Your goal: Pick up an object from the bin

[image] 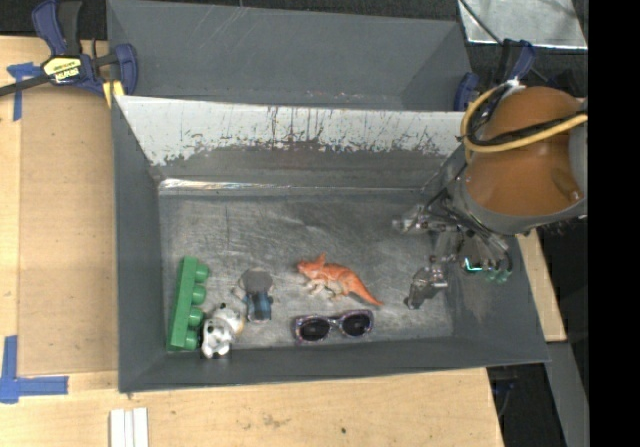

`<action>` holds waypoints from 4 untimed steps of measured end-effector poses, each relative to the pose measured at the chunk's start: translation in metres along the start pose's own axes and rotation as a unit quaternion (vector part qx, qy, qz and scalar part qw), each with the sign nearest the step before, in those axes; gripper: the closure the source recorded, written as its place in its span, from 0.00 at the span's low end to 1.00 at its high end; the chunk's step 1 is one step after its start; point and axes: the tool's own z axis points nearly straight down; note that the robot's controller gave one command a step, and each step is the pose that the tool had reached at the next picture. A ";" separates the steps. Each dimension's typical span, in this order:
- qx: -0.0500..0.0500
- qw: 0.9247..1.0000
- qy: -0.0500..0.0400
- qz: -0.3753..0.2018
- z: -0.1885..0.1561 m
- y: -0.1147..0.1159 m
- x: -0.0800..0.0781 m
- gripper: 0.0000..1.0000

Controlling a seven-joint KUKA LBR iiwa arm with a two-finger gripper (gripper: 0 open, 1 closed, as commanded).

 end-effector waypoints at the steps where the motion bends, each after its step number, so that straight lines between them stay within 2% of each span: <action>1: 0.000 1.000 -0.004 -0.001 -0.004 0.000 -0.002 0.00; 2: 0.001 1.000 -0.007 -0.006 0.051 0.056 -0.007 0.00; 3: 0.000 0.999 -0.003 -0.043 0.070 0.082 -0.008 0.00; 4: 0.000 0.999 -0.003 -0.039 0.055 0.094 0.013 0.00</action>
Offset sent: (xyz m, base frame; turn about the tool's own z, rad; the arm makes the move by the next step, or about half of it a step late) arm 0.0065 0.0879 -0.0817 -0.0254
